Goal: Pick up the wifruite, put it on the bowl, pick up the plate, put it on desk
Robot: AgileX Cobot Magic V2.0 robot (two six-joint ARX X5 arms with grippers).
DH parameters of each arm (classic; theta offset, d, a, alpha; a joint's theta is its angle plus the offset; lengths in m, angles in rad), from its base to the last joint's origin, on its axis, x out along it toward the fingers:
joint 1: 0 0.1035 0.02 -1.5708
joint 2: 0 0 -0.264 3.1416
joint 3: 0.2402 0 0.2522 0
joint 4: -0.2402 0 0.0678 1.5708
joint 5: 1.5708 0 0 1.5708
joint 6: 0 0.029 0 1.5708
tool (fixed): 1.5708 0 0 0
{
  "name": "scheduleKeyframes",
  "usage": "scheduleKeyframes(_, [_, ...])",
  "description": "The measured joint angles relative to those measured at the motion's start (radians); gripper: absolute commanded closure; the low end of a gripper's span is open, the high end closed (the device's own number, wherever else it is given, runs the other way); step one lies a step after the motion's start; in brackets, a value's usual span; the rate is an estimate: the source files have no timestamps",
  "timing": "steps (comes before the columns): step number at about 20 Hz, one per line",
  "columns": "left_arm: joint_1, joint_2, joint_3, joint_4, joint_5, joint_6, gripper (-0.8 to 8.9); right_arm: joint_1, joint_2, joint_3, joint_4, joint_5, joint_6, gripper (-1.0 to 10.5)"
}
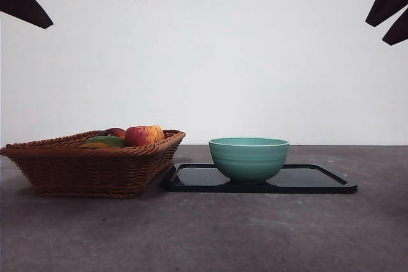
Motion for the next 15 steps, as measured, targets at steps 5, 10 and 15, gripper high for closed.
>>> scheduleKeyframes(5, [0.000,0.000,0.000,-0.001,0.004,0.032,4.69,0.000,0.000,0.000,0.000,0.000,0.030,7.8])
scheduleKeyframes(10, [0.000,0.000,0.000,0.000,0.004,0.034,4.69,0.000,0.000,0.000,0.050,0.048,0.149,7.0])
scheduleKeyframes(15, [0.000,0.000,0.000,0.003,0.004,0.034,4.70,0.000,0.084,0.065,0.143,0.153,0.253,6.5])
